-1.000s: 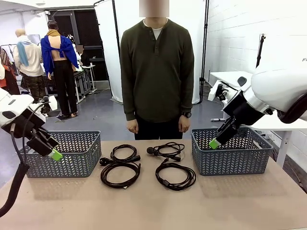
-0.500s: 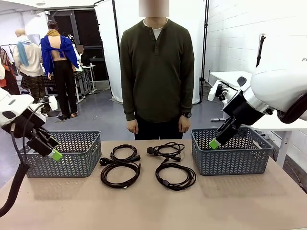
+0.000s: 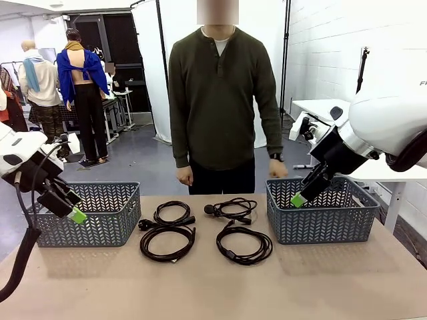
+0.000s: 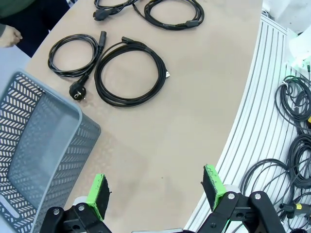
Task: Organize the cables according to human instructions.
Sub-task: Pick up a bundle of cables and place it in the basket indicated by the human.
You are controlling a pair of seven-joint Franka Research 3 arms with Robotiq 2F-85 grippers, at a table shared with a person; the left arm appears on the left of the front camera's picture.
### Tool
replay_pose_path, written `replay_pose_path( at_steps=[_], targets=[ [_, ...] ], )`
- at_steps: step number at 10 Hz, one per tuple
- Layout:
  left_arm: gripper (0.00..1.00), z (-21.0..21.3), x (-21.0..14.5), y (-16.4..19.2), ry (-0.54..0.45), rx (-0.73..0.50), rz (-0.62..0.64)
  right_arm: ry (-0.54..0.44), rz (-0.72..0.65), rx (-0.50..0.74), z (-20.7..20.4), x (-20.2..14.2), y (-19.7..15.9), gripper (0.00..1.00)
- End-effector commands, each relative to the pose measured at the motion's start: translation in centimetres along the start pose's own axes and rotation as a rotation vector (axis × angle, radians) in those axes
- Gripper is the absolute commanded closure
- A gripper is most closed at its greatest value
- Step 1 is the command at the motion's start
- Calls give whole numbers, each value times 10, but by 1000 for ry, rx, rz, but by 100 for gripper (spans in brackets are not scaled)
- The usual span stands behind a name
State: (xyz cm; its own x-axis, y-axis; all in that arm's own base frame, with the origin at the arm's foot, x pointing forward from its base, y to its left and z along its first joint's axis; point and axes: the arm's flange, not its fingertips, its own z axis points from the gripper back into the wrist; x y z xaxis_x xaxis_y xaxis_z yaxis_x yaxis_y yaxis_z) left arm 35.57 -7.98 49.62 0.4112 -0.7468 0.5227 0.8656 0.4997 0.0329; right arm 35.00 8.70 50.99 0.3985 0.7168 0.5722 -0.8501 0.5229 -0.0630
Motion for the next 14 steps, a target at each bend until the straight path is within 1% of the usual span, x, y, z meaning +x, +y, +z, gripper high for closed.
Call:
replay_pose_path(
  at_steps=[1, 14],
  targets=[
    [0, 0, 0, 0, -9, -17, 10, -9, -6, 16, -2, -1, -1, 0],
    [0, 0, 0, 0, -9, -17, 10, -9, -6, 16, -2, -1, -1, 0]
  ],
)
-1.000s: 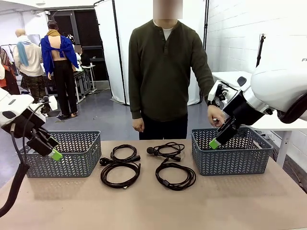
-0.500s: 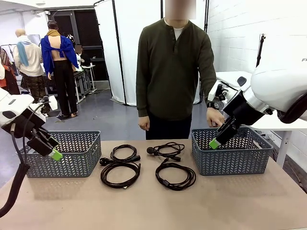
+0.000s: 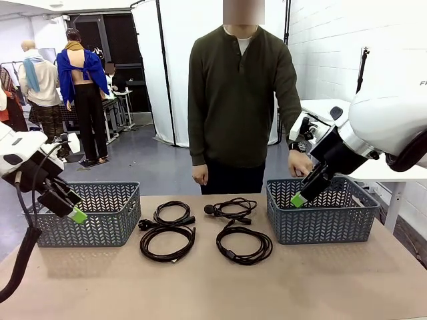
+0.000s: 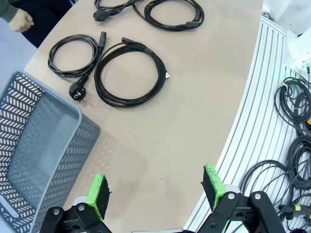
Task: Organize the cables according to human instructions.
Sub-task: Pick up a bundle of cables and place it in the basket indicated by the human.
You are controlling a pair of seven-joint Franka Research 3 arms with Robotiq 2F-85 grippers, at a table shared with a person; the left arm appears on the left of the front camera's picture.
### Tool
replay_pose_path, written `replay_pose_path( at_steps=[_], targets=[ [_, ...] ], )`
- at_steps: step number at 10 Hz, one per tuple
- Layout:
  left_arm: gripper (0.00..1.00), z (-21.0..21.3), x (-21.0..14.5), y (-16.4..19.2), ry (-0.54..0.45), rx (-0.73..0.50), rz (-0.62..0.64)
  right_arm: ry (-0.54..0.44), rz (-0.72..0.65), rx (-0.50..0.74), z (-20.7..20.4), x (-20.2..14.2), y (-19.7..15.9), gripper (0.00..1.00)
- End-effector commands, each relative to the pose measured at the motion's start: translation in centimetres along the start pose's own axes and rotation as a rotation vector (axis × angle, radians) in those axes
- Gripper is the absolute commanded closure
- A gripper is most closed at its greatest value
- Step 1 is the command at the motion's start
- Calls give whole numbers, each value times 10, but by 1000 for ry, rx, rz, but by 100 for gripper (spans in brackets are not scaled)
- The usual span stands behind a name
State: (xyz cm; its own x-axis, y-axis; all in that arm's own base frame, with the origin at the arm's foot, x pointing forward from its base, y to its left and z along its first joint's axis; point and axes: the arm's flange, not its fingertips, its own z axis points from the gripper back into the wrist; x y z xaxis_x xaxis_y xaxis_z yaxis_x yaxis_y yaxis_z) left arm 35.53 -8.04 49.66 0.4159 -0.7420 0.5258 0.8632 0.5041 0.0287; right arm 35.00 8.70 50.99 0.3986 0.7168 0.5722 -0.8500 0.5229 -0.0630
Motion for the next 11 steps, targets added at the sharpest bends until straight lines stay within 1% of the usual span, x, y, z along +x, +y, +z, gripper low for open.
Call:
replay_pose_path(
  at_steps=[1, 3, 5, 6, 7, 8, 10, 11],
  targets=[
    [0, -1, -1, 1, -6, -16, 3, -9, -6, 16, -2, -1, -1, 0],
    [0, -1, -1, 1, -6, -16, 3, 0, 0, 0, 0, 0, 0, 0],
    [0, -1, -1, 1, -6, -16, 3, 74, -53, -74, -1, 23, 10, 0],
    [0, -1, -1, 1, -6, -16, 3, 123, -83, -102, -4, 42, 16, 0],
    [0, -1, -1, 1, -6, -16, 3, 152, -103, -118, -10, 55, 23, 0],
    [0, -1, -1, 1, -6, -16, 3, 187, -127, -108, -19, 68, 27, 0],
    [0, -1, -1, 1, -6, -16, 3, 219, -200, -98, -47, 83, 29, 0],
    [0, -1, -1, 1, -6, -16, 3, 232, -225, -118, -63, 94, 29, 0]
  ],
)
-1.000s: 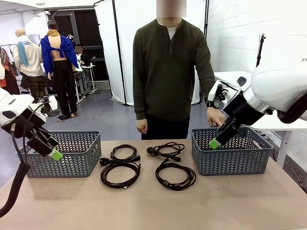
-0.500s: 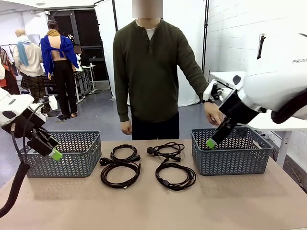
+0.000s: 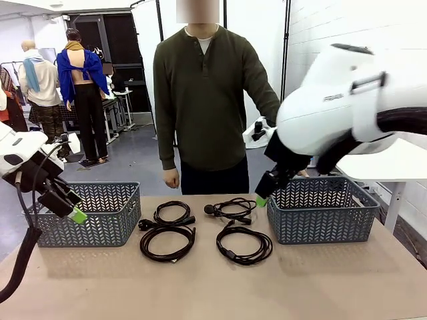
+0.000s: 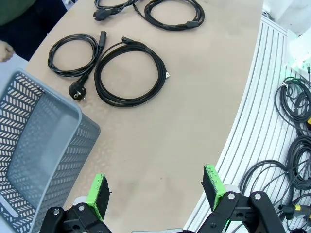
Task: Organize the cables according to human instructions.
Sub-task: Pick up a bundle of cables and place it in the basket indicated by the human.
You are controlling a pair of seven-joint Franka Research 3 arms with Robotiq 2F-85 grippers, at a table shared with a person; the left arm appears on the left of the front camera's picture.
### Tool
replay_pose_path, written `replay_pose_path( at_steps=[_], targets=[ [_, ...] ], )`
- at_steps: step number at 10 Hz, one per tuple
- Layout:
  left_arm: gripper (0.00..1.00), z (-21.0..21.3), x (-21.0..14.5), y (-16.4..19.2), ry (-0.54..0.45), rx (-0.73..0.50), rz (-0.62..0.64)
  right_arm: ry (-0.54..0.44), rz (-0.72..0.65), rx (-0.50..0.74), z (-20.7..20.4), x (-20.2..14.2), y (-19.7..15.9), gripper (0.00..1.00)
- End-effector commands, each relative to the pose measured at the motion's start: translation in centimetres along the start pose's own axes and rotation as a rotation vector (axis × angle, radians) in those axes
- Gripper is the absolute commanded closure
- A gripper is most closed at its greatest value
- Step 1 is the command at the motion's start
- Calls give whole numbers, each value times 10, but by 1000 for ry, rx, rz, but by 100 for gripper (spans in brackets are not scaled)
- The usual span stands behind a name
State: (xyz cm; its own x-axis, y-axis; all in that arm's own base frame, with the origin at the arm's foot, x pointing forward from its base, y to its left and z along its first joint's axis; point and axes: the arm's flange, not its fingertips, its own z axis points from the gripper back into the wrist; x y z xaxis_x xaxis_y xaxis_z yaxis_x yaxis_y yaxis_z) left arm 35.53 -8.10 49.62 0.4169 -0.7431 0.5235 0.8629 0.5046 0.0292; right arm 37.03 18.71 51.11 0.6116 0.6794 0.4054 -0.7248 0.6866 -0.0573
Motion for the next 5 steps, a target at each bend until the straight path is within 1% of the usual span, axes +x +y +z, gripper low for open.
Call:
replay_pose_path(
  at_steps=[1, 3, 5],
  targets=[
    [0, 0, -1, 1, -9, -17, 3, 35, -66, -22, -20, 29, 0, 0],
    [0, 0, -1, 1, -9, -17, 3, 30, -103, -97, -44, 48, 6, 0],
    [0, 0, -1, 1, -9, -17, 3, 63, -127, -120, -75, 59, 13, 0]
  ],
)
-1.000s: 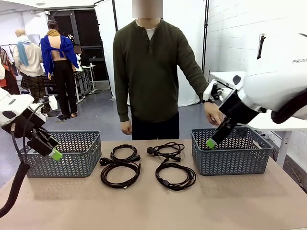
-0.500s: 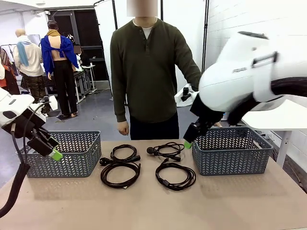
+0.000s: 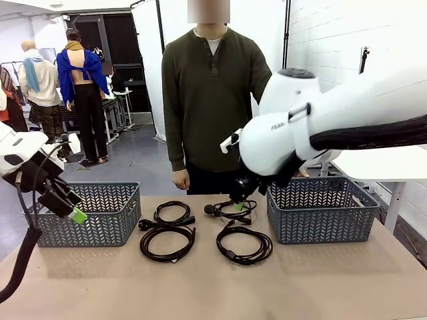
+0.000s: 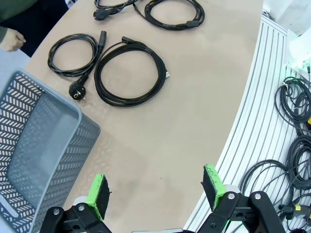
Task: Organize the cables according to human instructions.
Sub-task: Pick up a bundle of cables and place it in the basket indicated by the human.
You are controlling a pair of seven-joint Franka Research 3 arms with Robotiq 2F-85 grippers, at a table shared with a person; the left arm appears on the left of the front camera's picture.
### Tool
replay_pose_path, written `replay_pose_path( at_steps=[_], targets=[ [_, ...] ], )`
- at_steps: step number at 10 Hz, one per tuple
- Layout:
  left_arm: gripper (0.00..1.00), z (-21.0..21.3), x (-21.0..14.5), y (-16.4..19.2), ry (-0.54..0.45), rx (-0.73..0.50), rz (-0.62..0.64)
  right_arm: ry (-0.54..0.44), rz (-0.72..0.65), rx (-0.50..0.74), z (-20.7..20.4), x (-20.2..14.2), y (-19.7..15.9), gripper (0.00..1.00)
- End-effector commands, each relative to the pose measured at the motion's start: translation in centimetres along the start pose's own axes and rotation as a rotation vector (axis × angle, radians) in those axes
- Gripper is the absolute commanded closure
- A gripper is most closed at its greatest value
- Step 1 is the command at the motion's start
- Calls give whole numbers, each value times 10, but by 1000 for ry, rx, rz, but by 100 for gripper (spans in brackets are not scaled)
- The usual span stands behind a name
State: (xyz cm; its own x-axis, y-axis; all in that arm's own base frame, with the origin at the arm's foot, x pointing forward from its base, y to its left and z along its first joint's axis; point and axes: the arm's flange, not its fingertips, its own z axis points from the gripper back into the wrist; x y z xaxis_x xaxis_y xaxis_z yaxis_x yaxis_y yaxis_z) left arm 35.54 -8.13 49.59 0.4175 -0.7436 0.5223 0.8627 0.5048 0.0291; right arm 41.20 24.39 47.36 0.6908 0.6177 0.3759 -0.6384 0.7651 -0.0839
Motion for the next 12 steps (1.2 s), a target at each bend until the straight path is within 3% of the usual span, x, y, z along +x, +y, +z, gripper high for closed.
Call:
replay_pose_path(
  at_steps=[1, 3, 4, 12],
  targets=[
    [0, 0, -1, 1, -10, -17, 3, 47, -35, -37, -22, 14, 6, 0],
    [0, 0, -1, 1, -10, -17, 3, 81, -39, -10, -31, 14, 4, 0],
    [0, 0, -1, 1, -10, -17, 3, 43, -17, -6, -26, 5, 6, 0],
    [0, 0, -1, 1, -10, -17, 3, 76, -36, 23, -34, 13, 11, 0]
  ],
)
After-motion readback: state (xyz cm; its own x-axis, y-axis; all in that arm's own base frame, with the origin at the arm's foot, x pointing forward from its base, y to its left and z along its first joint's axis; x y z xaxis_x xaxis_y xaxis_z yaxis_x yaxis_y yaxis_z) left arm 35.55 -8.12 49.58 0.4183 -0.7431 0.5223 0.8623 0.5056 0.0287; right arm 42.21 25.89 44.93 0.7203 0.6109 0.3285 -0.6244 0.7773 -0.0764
